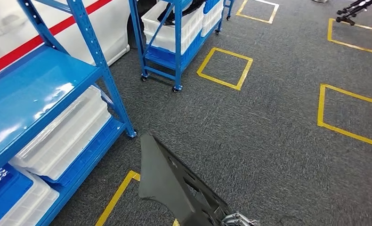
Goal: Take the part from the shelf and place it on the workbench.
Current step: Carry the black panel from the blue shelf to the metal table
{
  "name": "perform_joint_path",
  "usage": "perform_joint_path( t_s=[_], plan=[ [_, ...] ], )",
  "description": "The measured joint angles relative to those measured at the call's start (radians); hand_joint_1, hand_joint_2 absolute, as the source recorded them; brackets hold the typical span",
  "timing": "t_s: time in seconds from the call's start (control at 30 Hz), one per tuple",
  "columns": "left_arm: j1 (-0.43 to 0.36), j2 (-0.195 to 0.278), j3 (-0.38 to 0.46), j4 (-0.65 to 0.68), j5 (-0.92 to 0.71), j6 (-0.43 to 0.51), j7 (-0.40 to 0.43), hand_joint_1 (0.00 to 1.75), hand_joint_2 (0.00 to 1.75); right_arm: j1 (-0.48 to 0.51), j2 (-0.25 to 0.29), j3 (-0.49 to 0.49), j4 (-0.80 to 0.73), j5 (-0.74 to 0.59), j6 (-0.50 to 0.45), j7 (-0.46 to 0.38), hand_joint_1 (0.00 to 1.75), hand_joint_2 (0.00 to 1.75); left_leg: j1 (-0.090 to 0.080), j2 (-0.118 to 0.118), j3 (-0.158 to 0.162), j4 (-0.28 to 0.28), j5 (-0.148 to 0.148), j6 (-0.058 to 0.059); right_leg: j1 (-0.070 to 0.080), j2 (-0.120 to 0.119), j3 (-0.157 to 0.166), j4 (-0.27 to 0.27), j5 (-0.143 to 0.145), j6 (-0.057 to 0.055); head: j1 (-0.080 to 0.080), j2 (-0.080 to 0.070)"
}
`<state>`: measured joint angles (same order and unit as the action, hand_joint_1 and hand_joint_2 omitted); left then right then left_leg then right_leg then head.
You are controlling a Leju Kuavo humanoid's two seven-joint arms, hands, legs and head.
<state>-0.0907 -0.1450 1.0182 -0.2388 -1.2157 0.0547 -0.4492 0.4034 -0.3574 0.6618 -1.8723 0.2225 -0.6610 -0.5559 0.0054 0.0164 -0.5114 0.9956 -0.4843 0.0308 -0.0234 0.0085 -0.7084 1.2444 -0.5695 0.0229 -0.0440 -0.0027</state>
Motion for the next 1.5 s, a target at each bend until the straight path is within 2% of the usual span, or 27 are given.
perform_joint_path(
  t_s=[0.07,0.13,0.2,0.23,0.27,0.33,0.4,0.5,0.53,0.57,0.6,0.63,0.7,0.77,0.83,0.9,0.97,1.03,1.07,1.1,1.13,1.17,1.23,1.3,1.37,1.43,1.5],
  plan=[
    [0.003,0.002,0.000,0.000,-0.001,-0.001,0.000,0.00,0.00,0.001,0.001,-0.002,0.000,-0.002,0.002,0.000,1.75,1.75,-0.005,0.028,-0.003,0.001,0.000,0.000,0.000,-0.006,-0.018,0.058,-0.014,-0.001,0.000,0.000],
    [0.001,0.002,0.000,0.000,-0.002,-0.002,-0.001,0.00,0.00,0.003,0.001,-0.002,0.000,-0.002,0.002,0.000,1.75,1.75,-0.008,0.051,-0.002,0.001,-0.002,-0.002,0.002,-0.019,0.040,-0.029,0.034,-0.008,0.000,0.000],
    [-0.001,0.002,-0.001,0.000,-0.002,-0.002,-0.001,0.00,0.00,0.002,0.001,-0.003,0.000,-0.003,0.004,0.000,1.75,1.75,-0.013,0.069,0.002,0.003,-0.007,-0.008,0.009,-0.057,0.119,-0.166,0.076,-0.019,0.000,0.000],
    [-0.001,0.002,-0.001,0.000,-0.003,-0.002,-0.002,0.00,0.00,0.002,0.001,-0.003,0.000,-0.003,0.006,0.000,1.75,1.75,-0.015,0.077,0.004,0.004,-0.009,-0.012,0.014,-0.070,0.141,-0.207,0.084,-0.025,0.000,0.000],
    [-0.002,0.002,-0.001,0.000,-0.004,-0.002,-0.003,0.00,0.00,0.002,0.001,-0.004,-0.001,-0.004,0.009,0.000,1.75,1.75,-0.016,0.084,0.006,0.005,-0.011,-0.017,0.018,-0.073,0.148,-0.223,0.084,-0.029,0.000,0.000],
    [-0.003,0.003,-0.002,0.000,-0.007,-0.003,-0.004,0.00,0.00,0.004,0.002,-0.004,-0.001,-0.004,0.015,0.000,1.75,1.75,-0.016,0.098,0.009,0.005,-0.014,-0.027,0.019,-0.052,0.145,-0.225,0.089,-0.037,0.000,0.000],
    [-0.004,0.004,-0.003,0.001,-0.010,-0.004,-0.008,0.00,0.00,0.004,0.001,-0.005,-0.003,-0.005,0.017,0.000,1.75,1.75,-0.013,0.072,0.002,0.031,-0.038,-0.039,0.015,-0.032,0.146,-0.232,0.094,-0.048,0.000,0.000],
    [0.003,0.007,-0.003,0.001,-0.013,-0.010,-0.014,0.00,0.00,0.002,0.001,-0.008,-0.005,-0.006,0.018,0.000,1.75,1.75,-0.006,0.001,-0.073,0.205,-0.133,-0.051,0.013,-0.001,0.144,-0.234,0.099,-0.059,0.000,0.000],
    [0.007,0.008,-0.003,0.002,-0.013,-0.012,-0.016,0.00,0.00,0.003,0.001,-0.010,-0.005,-0.006,0.019,0.000,1.75,1.75,-0.005,-0.006,-0.100,0.263,-0.153,-0.053,0.015,0.011,0.143,-0.233,0.100,-0.060,0.000,0.000],
    [0.011,0.009,-0.003,0.002,-0.013,-0.012,-0.018,0.00,0.00,0.003,0.001,-0.011,-0.005,-0.006,0.021,0.000,1.75,1.75,-0.005,-0.008,-0.114,0.290,-0.153,-0.053,0.016,0.023,0.143,-0.232,0.100,-0.060,0.000,0.000],
    [0.013,0.010,-0.003,0.002,-0.012,-0.012,-0.019,0.00,0.00,0.004,0.001,-0.011,-0.005,-0.006,0.022,0.000,1.75,1.75,-0.005,-0.009,-0.111,0.279,-0.133,-0.052,0.016,0.035,0.143,-0.230,0.100,-0.060,0.000,0.000],
    [0.014,0.010,-0.003,0.002,-0.012,-0.012,-0.021,0.00,0.00,0.005,0.001,-0.012,-0.005,-0.006,0.022,0.000,1.75,1.75,-0.005,-0.013,-0.091,0.229,-0.096,-0.049,0.017,0.047,0.144,-0.227,0.099,-0.060,0.000,0.000],
    [0.015,0.010,-0.003,0.002,-0.013,-0.010,-0.025,0.00,0.00,0.005,0.001,-0.015,-0.006,-0.003,0.023,0.000,1.75,1.75,-0.004,-0.043,-0.034,0.094,-0.030,-0.041,0.017,0.067,0.142,-0.222,0.097,-0.057,0.000,0.000],
    [0.016,0.010,-0.004,0.002,-0.013,-0.008,-0.029,0.00,0.00,0.006,0.001,-0.019,-0.006,0.001,0.023,0.000,1.75,1.75,-0.005,-0.070,-0.007,0.024,-0.013,-0.035,0.016,0.084,0.135,-0.218,0.099,-0.048,0.000,0.000],
    [0.016,0.010,-0.004,0.002,-0.014,-0.006,-0.030,0.00,0.00,0.009,0.001,-0.021,-0.006,0.002,0.022,0.001,1.75,1.75,-0.007,-0.064,-0.005,0.015,-0.012,-0.026,0.015,0.099,0.128,-0.220,0.105,-0.035,0.000,0.000],
    [0.016,0.009,-0.006,0.002,-0.014,-0.004,-0.030,0.00,0.00,0.013,0.002,-0.022,-0.008,0.004,0.022,0.001,1.75,1.75,-0.004,-0.045,0.000,0.002,-0.002,-0.010,0.015,0.081,0.119,-0.205,0.094,-0.027,0.000,0.000],
    [0.017,0.008,-0.008,0.002,-0.018,-0.003,-0.031,0.00,0.00,0.014,0.003,-0.024,-0.010,0.006,0.022,0.001,1.75,1.75,-0.003,-0.023,0.002,-0.008,0.005,0.002,0.015,0.034,0.081,-0.123,0.041,-0.024,0.000,0.000],
    [0.023,0.009,-0.010,0.002,-0.027,-0.003,-0.030,0.00,0.00,0.014,0.004,-0.027,-0.010,0.009,0.027,0.002,1.75,1.75,-0.006,-0.001,-0.001,-0.009,0.005,0.006,0.012,0.006,0.021,0.001,-0.018,-0.019,0.000,0.000],
    [0.025,0.009,-0.011,0.002,-0.031,-0.004,-0.029,0.00,0.00,0.014,0.005,-0.028,-0.010,0.010,0.031,0.003,1.75,1.75,-0.007,0.010,-0.001,-0.008,0.005,0.005,0.009,0.001,0.002,0.040,-0.028,-0.016,0.000,0.000],
    [0.027,0.010,-0.013,0.002,-0.035,-0.008,-0.027,0.00,0.00,0.015,0.005,-0.029,-0.010,0.011,0.036,0.003,1.75,1.75,-0.007,0.021,-0.001,-0.008,0.004,0.004,0.005,-0.002,0.003,0.042,-0.018,-0.013,0.000,0.000],
    [0.027,0.010,-0.016,0.002,-0.038,-0.012,-0.025,0.00,0.00,0.015,0.005,-0.029,-0.010,0.011,0.039,0.003,1.75,1.75,-0.007,0.031,0.000,-0.007,0.002,0.002,0.003,-0.007,0.023,0.008,0.007,-0.011,0.000,0.000],
    [0.026,0.011,-0.019,0.002,-0.040,-0.016,-0.024,0.00,0.00,0.015,0.005,-0.029,-0.010,0.011,0.040,0.003,1.75,1.75,-0.006,0.040,0.002,-0.006,0.000,-0.001,0.001,-0.016,0.060,-0.057,0.042,-0.011,0.000,0.000],
    [0.026,0.013,-0.024,0.002,-0.045,-0.020,-0.021,0.00,0.00,0.014,0.005,-0.030,-0.011,0.012,0.042,0.003,1.75,1.75,-0.008,0.056,0.006,-0.002,-0.006,-0.010,0.004,-0.047,0.127,-0.180,0.081,-0.015,0.000,0.000],
    [0.026,0.017,-0.026,0.003,-0.049,-0.024,-0.018,0.00,0.00,0.013,0.005,-0.030,-0.011,0.012,0.045,0.003,1.75,1.75,-0.010,0.069,0.009,0.000,-0.011,-0.022,0.012,-0.058,0.146,-0.222,0.084,-0.022,0.000,0.000],
    [0.025,0.020,-0.026,0.003,-0.050,-0.030,-0.015,0.00,0.00,0.015,0.005,-0.030,-0.012,0.013,0.048,0.003,1.75,1.75,-0.010,0.082,0.013,0.000,-0.014,-0.034,0.014,-0.039,0.143,-0.225,0.088,-0.033,0.000,0.000],
    [0.023,0.022,-0.027,0.003,-0.051,-0.034,-0.014,0.00,0.00,0.015,0.005,-0.030,-0.012,0.013,0.049,0.002,1.75,1.75,-0.005,0.064,0.004,0.028,-0.041,-0.045,0.011,-0.021,0.145,-0.231,0.093,-0.044,0.000,0.000],
    [0.023,0.025,-0.029,0.005,-0.052,-0.035,-0.012,0.00,0.00,0.014,0.005,-0.030,-0.012,0.013,0.050,0.002,1.75,1.75,-0.001,0.021,-0.042,0.136,-0.105,-0.053,0.010,-0.003,0.145,-0.235,0.096,-0.053,0.000,0.000]
  ],
)
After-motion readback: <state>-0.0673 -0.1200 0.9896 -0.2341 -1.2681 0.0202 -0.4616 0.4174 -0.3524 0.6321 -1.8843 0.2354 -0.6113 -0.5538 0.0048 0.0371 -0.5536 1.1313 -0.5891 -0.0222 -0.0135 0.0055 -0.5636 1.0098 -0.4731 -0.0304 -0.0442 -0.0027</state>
